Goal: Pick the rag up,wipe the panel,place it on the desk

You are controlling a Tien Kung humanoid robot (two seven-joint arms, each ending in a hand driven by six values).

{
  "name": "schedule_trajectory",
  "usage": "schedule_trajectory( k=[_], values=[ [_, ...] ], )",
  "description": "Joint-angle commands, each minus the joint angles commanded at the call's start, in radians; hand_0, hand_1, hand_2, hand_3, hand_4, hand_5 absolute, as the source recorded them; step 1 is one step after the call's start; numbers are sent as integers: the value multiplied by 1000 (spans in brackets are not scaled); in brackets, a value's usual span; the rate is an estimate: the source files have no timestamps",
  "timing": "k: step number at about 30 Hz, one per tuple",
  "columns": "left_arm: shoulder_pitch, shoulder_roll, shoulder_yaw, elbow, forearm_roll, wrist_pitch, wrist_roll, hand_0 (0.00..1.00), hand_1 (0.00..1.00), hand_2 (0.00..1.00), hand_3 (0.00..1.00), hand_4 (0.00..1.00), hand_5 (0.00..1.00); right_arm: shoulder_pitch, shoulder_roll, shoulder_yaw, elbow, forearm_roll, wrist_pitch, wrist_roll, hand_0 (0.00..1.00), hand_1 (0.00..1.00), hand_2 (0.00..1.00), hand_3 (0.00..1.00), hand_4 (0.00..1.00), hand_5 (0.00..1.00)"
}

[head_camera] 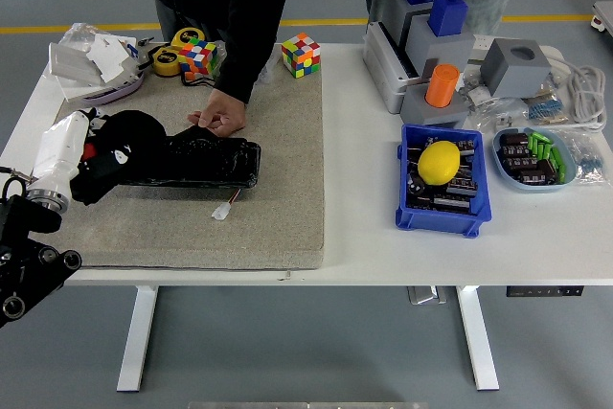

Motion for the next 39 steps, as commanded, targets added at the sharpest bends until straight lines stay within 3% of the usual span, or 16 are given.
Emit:
schedule_trajectory(
  k=[30, 39],
  values=[
    [-151, -87, 284, -59, -3, 0, 22, 179, 95, 319, 641, 564, 39, 13, -16, -28, 4, -2, 4, -1, 745, 676, 698, 610, 980, 573],
    [-161, -107, 332, -73, -7, 0, 22, 179, 95, 318, 642, 562, 37, 10, -19, -25, 3, -5, 6, -4, 745, 675, 698, 610, 981, 575]
  ],
)
